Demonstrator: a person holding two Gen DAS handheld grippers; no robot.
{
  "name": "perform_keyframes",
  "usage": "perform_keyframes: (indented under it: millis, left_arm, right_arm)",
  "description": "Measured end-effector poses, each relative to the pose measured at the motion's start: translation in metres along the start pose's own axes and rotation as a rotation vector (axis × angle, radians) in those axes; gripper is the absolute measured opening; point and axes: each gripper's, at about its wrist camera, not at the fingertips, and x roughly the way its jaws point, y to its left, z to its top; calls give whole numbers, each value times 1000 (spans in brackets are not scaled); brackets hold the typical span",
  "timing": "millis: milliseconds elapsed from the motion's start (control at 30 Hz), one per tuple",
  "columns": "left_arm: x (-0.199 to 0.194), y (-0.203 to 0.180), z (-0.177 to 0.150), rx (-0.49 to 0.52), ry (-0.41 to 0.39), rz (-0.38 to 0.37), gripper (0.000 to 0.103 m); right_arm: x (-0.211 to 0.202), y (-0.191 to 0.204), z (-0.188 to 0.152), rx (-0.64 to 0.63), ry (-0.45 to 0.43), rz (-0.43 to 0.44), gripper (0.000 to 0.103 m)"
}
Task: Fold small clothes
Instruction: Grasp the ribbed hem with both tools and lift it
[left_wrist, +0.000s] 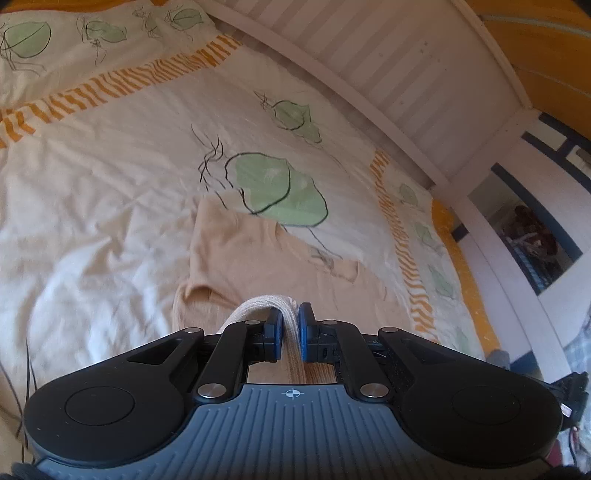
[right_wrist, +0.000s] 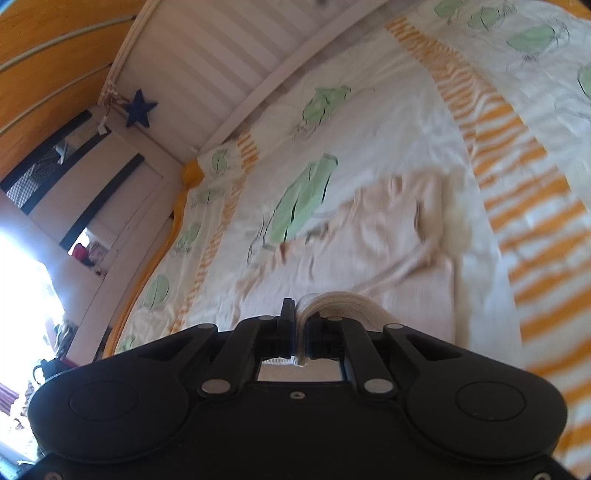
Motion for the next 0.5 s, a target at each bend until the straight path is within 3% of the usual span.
perform_keyframes:
  millis: [200, 400, 500]
  left_arm:
    - [52, 10, 44, -39, -47, 11, 7]
    - [102, 29, 68, -80, -53, 71, 7]
    - [117, 32, 68, -23, -36, 103, 7]
  right_arm:
    - [53, -24, 46, 19, -55, -32, 13]
    - [108, -49, 73, 9, -25, -83, 13]
    - [124, -61, 75, 18, -12, -115, 14]
